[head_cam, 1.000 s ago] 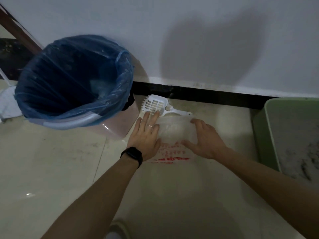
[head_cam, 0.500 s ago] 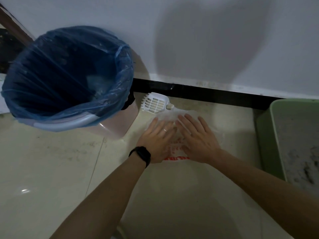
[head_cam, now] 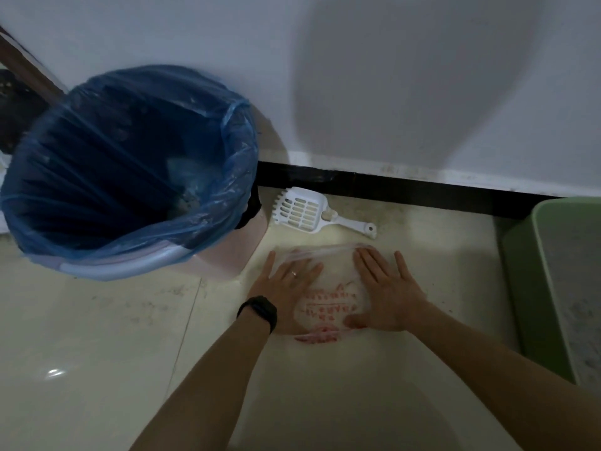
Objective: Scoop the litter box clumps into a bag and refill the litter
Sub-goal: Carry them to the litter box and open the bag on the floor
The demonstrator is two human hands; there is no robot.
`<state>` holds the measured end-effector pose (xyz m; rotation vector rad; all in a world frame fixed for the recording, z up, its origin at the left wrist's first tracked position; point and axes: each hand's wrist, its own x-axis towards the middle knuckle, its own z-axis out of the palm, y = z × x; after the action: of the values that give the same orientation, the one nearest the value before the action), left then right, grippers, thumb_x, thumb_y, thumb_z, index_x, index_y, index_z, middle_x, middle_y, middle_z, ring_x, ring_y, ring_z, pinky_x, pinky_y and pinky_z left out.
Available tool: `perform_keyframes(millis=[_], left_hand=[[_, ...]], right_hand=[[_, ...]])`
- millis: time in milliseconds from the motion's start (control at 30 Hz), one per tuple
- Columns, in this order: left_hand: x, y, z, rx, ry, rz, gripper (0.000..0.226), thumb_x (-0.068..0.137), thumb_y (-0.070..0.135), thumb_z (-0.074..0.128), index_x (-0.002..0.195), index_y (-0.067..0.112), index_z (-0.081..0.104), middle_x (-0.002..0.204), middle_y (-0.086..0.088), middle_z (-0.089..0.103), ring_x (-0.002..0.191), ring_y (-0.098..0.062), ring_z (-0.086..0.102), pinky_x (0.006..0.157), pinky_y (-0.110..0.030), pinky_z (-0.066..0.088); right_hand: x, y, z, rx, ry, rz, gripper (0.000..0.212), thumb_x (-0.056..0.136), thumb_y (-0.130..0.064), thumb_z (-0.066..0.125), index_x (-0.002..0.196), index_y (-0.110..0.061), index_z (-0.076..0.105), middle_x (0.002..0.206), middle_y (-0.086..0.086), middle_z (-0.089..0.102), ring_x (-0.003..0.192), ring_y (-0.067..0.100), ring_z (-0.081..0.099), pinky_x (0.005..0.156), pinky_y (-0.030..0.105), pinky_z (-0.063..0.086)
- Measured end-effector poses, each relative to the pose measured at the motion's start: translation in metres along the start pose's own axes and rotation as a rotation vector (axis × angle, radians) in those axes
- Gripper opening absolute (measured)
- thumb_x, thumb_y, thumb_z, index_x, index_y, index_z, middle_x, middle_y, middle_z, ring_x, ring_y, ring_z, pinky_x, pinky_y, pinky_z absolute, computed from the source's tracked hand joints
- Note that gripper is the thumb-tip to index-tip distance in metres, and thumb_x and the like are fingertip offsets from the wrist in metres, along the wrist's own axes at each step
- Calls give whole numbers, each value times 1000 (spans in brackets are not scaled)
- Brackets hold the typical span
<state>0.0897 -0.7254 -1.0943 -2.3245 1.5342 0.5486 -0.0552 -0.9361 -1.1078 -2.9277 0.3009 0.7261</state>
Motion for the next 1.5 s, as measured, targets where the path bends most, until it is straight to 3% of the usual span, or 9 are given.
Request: perform_keyframes(millis=[233, 433, 567, 733, 967, 1100, 1267, 1367, 1500], left_hand=[[-8, 0, -8, 95, 121, 44, 111, 72, 91, 6, 152, 17, -16, 158, -2, -19, 148, -21, -14, 108, -62, -21], [-9, 11, -36, 153, 357, 147, 38, 94, 38, 47, 118, 19, 68, 148, -3, 44, 138, -21, 37, 115, -56, 9], [-1, 11, -33, 175, 142, 43, 57, 95, 39, 44, 147, 15, 38, 162, -6, 11, 149, -22, 1, 107, -54, -26], [-1, -16, -17, 346, 124, -51, 92, 86, 75, 33, 153, 27, -7, 160, -2, -20, 145, -21, -22, 105, -64, -24], [-6, -2, -32, 85, 256, 31, 67, 83, 41, 47, 147, 21, 36, 157, -9, 28, 145, -26, 20, 116, -57, -4], [-9, 2, -35, 102, 279, 74, 66, 85, 55, 47, 138, 15, 50, 151, -7, 39, 139, -26, 32, 116, -52, 1], [-11, 3, -26, 164, 123, -12, 99, 80, 72, 44, 154, 16, 9, 162, -7, 0, 148, -30, -3, 108, -54, -26], [-11, 0, -18, 211, 47, -42, 98, 85, 70, 40, 152, 25, -16, 160, -6, -21, 147, -29, -16, 105, -61, -27], [-9, 7, -18, 145, 25, -46, 94, 90, 61, 43, 150, 29, -23, 159, -4, -23, 147, -26, -18, 109, -62, -19]], right_hand=[[-12, -6, -27, -48, 143, -38, 107, 76, -86, 27, 156, -15, 16, 165, 9, 6, 152, 25, -4, 120, 55, -5], [-13, -13, -37, -164, 477, -220, 39, 84, -32, 66, 118, -15, 69, 147, 12, 48, 140, 31, 39, 116, 54, 24], [-7, -15, -43, -240, 248, -144, 63, 85, -30, 53, 145, -15, 44, 165, 9, 7, 152, 26, 7, 119, 56, -7], [-3, 11, -44, -315, 164, -159, 82, 88, -48, 48, 156, -16, 15, 165, 3, -11, 152, 20, -9, 116, 58, -15], [-10, 9, -39, -120, 136, -211, 72, 88, -48, 47, 153, -24, 26, 166, 6, 6, 152, 21, 2, 119, 44, -10], [-14, 1, -45, -168, 261, -263, 75, 81, -56, 55, 145, -17, 45, 162, 11, 20, 150, 27, 16, 122, 51, 10], [-11, -4, -38, -271, 155, -307, 108, 76, -74, 47, 156, -10, 13, 165, 8, -3, 152, 25, -3, 119, 56, -9], [-4, -3, -32, -304, 71, -202, 128, 65, -95, 25, 156, -12, -10, 164, 6, -17, 150, 23, -17, 113, 61, -19], [5, -9, -29, -332, 32, -173, 132, 64, -92, 38, 155, -10, -14, 163, 8, -20, 149, 23, -23, 110, 62, -22]])
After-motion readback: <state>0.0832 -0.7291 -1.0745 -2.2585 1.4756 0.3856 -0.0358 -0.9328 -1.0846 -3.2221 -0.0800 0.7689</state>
